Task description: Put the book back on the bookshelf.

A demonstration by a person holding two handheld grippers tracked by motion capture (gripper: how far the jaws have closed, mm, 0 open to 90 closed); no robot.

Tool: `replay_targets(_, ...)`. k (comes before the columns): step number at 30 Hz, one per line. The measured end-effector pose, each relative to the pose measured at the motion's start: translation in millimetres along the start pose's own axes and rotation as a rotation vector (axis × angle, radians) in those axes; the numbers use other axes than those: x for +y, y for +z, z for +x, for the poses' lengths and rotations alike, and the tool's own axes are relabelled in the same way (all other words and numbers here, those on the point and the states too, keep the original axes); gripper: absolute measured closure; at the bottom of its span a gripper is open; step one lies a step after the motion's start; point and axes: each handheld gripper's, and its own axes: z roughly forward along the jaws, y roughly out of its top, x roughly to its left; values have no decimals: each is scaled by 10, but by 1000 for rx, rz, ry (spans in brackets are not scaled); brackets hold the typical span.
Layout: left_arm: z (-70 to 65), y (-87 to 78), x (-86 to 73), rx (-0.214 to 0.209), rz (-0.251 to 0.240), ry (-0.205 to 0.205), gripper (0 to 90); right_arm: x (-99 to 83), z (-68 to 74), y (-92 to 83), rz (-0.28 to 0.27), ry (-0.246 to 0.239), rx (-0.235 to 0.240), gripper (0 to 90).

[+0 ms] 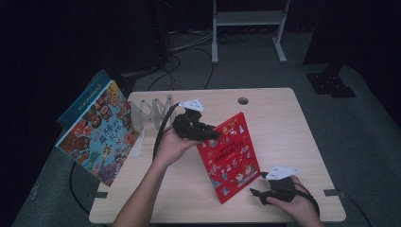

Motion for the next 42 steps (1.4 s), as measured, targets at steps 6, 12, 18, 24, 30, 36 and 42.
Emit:
replay_targets(6,-65,-127,127,-54,10,48,767,113,-72,-11,-15,-7,8,243)
replay_targets(12,-141,-193,202,-80,48,109,790,240,-119,-11,-34,-1,23,252)
replay_targets(18,-172,-233,198,-123,67,155,790,392,-93,38,-47,-25,54,273)
replay_targets(24,-204,-250,200,-150,84,206,781,463,2,140,-41,-56,90,281)
replay_targets(30,-254,-235,319,-173,111,236,728,463,31,172,-37,-73,99,287)
replay_targets(36,-319,-98,506,-166,181,268,711,430,23,166,-32,-62,99,289)
replay_targets(42,-381,65,676,-160,250,295,703,375,-12,157,-22,-62,88,286)
